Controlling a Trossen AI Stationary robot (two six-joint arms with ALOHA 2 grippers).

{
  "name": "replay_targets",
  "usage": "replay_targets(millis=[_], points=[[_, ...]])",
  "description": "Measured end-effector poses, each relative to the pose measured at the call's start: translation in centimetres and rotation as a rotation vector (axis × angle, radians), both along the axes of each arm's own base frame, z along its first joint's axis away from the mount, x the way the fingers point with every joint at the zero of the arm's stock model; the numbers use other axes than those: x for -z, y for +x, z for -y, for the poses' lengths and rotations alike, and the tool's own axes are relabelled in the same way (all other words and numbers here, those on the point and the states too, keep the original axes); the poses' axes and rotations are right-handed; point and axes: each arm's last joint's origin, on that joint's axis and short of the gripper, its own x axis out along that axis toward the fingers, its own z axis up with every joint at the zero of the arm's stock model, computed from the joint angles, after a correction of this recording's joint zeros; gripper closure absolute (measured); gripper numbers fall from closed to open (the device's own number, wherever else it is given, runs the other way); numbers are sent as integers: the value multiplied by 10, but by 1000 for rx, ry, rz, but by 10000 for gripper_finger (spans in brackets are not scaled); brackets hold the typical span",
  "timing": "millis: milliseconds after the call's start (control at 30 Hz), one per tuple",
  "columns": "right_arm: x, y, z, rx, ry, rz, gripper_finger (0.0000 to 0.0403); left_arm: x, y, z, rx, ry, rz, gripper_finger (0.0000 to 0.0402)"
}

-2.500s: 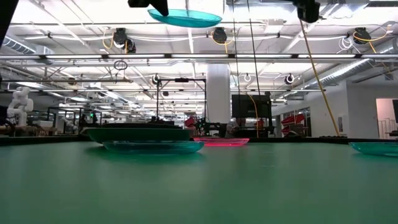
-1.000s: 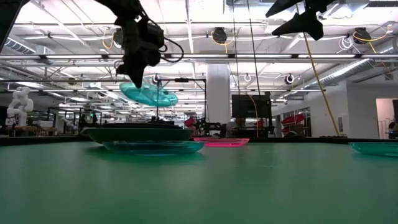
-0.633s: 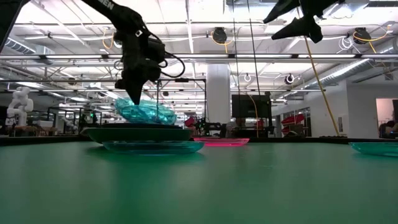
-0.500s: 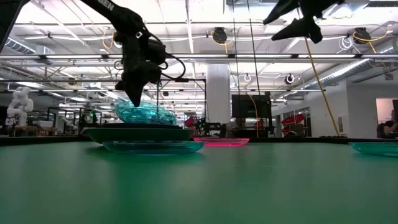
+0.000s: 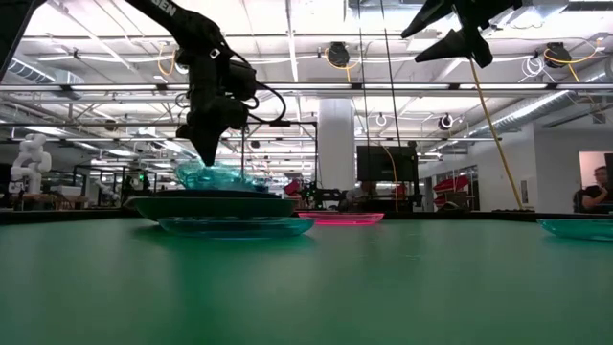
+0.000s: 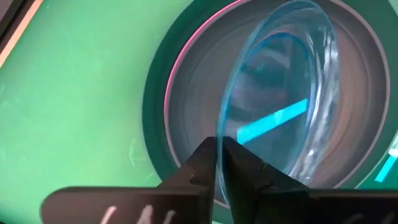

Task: Stack plastic plates
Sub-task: Stack the left blue plate on the black plate, then stack the top pink plate on the blue plate

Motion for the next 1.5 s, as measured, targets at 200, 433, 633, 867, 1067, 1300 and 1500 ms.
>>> replay_targets(millis=[200,433,633,867,1067,1300,1500], points=[[0,0,0,1,0,0,170,0,0,0,-10,-1,-3,288],[0,0,0,12,25,10,170,0,-1,0,-54,0,-17,234],[7,2,1,55,108,1,170,-19,-2,13,-55,38,36,231],[28,11,15,224,340,-45,170,-49,-6,36,-21,97,124,231],[47,26,37,252,520,-87,170,-57,-3,50,15,105,145,231],[68,31,69,266,694,-146,170,-55,1,67,34,62,98,231],[86,27,101,189,780,-213,170,-58,4,76,-18,35,110,231]])
